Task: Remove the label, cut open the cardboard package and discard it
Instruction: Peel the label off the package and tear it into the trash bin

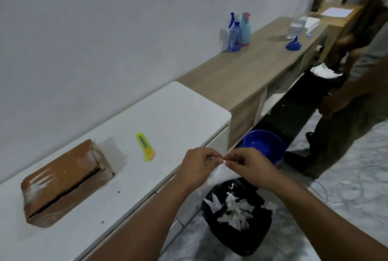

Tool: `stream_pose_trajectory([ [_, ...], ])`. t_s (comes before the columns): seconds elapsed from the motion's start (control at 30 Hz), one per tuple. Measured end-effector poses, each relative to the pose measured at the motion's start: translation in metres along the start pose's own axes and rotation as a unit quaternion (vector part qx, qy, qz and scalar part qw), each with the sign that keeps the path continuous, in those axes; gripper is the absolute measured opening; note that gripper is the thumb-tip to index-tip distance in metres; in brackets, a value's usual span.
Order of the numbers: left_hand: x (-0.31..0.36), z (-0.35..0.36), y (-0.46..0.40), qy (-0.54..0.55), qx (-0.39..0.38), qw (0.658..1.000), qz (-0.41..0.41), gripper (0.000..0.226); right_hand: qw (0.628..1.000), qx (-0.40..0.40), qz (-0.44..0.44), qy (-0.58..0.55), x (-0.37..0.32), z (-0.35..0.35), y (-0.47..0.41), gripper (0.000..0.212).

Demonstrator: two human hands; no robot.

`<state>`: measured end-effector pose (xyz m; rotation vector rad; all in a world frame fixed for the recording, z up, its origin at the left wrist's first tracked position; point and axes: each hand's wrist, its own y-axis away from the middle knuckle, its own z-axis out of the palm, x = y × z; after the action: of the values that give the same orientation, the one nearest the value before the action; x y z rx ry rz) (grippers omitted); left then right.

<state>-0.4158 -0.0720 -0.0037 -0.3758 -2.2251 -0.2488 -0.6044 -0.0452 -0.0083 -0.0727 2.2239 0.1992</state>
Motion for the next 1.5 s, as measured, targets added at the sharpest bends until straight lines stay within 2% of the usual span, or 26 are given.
stream_pose_trajectory([
  [0.1, 0.006, 0.008, -0.004, -0.007, -0.015, 1.0, -0.011, 0.011, 1.0, 0.009, 0.001, 0.014, 0.003, -0.008, 0.003, 0.005],
  [0.27, 0.02, 0.018, -0.016, 0.045, -0.022, 0.997, -0.056, 0.017, 0.991, 0.102, -0.028, 0.084, 0.011, -0.014, 0.003, 0.009],
  [0.4, 0.03, 0.023, -0.028, 0.067, -0.025, 0.993, -0.094, 0.022, 0.964, 0.156, -0.102, 0.187, 0.011, -0.017, 0.006, 0.011],
  [0.5, 0.031, 0.03, -0.034, 0.08, -0.017, 0.988, -0.129, 0.03, 0.954, 0.154, -0.124, 0.226, 0.012, -0.019, 0.014, 0.009],
  [0.6, 0.024, 0.029, -0.042, 0.129, 0.026, 0.974, -0.185, 0.022, 0.968, 0.144, -0.137, 0.152, 0.018, -0.02, 0.024, 0.008],
  [0.73, 0.001, 0.014, -0.05, 0.188, 0.083, 0.945, -0.254, 0.017, 0.983, 0.165, -0.071, 0.02, 0.032, -0.026, 0.041, 0.013],
  [0.87, -0.019, -0.001, -0.056, 0.247, 0.152, 0.91, -0.297, 0.017, 0.968, 0.232, 0.027, -0.093, 0.052, -0.036, 0.058, 0.013],
  [1.0, -0.021, -0.002, -0.055, 0.22, 0.213, 0.908, -0.285, 0.023, 0.936, 0.292, 0.094, -0.173, 0.055, -0.042, 0.061, 0.011],
  [1.07, -0.016, 0.006, -0.051, 0.239, 0.196, 0.905, -0.291, 0.027, 0.929, 0.322, 0.088, -0.16, 0.049, -0.038, 0.054, 0.014],
  [1.2, 0.007, 0.028, -0.041, 0.286, 0.099, 0.899, -0.315, 0.023, 0.933, 0.343, 0.014, -0.109, 0.028, -0.021, 0.035, 0.007],
  [1.37, 0.036, 0.038, -0.036, 0.398, 0.027, 0.863, -0.31, 0.023, 0.967, 0.238, -0.085, 0.031, 0.006, 0.011, 0.024, 0.01],
  [1.43, 0.043, 0.034, -0.035, 0.437, 0.007, 0.847, -0.304, 0.027, 0.965, 0.204, -0.129, 0.104, 0.01, 0.02, 0.024, 0.018],
  [1.5, 0.043, 0.031, -0.036, 0.471, -0.015, 0.833, -0.29, 0.036, 0.964, 0.191, -0.136, 0.126, 0.013, 0.021, 0.024, 0.018],
])
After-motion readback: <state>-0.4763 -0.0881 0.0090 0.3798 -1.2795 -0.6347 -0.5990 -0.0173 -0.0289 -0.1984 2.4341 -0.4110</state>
